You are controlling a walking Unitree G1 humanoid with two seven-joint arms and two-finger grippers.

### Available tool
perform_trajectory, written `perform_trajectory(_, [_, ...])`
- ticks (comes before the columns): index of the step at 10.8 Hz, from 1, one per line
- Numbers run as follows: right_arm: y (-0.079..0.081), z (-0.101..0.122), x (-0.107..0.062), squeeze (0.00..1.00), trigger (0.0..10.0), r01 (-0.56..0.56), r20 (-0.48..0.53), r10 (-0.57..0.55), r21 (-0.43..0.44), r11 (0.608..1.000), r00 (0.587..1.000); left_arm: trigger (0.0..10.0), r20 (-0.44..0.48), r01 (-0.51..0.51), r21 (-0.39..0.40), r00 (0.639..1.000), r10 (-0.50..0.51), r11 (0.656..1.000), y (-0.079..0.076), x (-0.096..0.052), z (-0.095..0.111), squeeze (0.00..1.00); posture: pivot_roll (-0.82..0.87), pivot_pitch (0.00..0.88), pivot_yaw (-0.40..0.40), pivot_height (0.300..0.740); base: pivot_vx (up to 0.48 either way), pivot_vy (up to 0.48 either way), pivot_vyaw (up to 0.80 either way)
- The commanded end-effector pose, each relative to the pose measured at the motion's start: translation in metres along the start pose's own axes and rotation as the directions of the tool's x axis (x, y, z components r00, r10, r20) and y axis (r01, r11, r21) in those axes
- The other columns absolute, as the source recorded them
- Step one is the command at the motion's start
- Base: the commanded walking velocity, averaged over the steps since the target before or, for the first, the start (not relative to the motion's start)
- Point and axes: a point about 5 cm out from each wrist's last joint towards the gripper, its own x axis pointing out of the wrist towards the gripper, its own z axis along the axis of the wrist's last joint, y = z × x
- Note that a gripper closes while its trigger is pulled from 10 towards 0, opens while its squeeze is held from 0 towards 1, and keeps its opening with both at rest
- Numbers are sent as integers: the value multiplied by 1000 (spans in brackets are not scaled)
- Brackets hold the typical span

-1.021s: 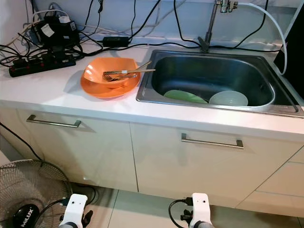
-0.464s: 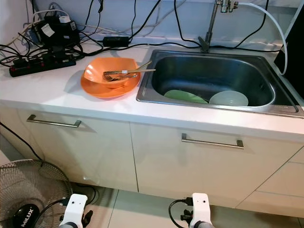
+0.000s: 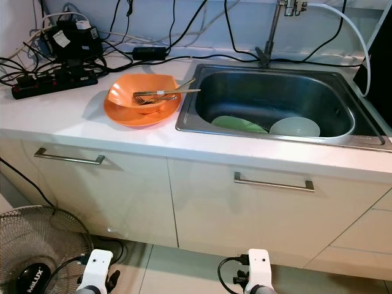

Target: Kitchen organization

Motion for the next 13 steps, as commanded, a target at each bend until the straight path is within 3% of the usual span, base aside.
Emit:
perform_trajectory(1, [-1,1,0,0,10000,13,15,-13,12,1000,1000,10000,40,-26,-2,999,26,1000,5,1,7,0,181,20,37,740,0,0,0])
perform_trajectory(6, [-2,3,-2,0,10000,37,98,-39,25,999,994,10000,210,-121,-49,969,128,991,28,-8,15,0,178,39,43,740,0,0,0])
perform_trajectory(9, [-5,9,-5,0,10000,83,187,-80,-10,997,979,10000,347,-158,-49,923,165,986,38,-16,26,0,163,43,40,740,0,0,0])
perform_trajectory(10, [-6,11,-6,0,10000,93,205,-87,-19,996,975,10000,391,-165,-40,905,167,986,39,-19,30,0,161,44,38,740,0,0,0])
perform_trajectory(11, [-8,13,-7,0,10000,111,245,-101,-29,993,964,10000,482,-190,-44,856,187,981,43,-25,44,0,156,46,36,740,0,0,0])
perform_trajectory(12, [-8,15,-8,0,10000,116,262,-101,-42,992,960,10000,523,-194,-26,833,178,981,42,-28,51,0,158,47,33,740,0,0,0])
perform_trajectory(13, [-22,48,-13,0,10000,125,422,-82,-75,989,903,10000,599,-206,22,787,152,978,38,-35,66,0,156,52,31,740,0,0,0])
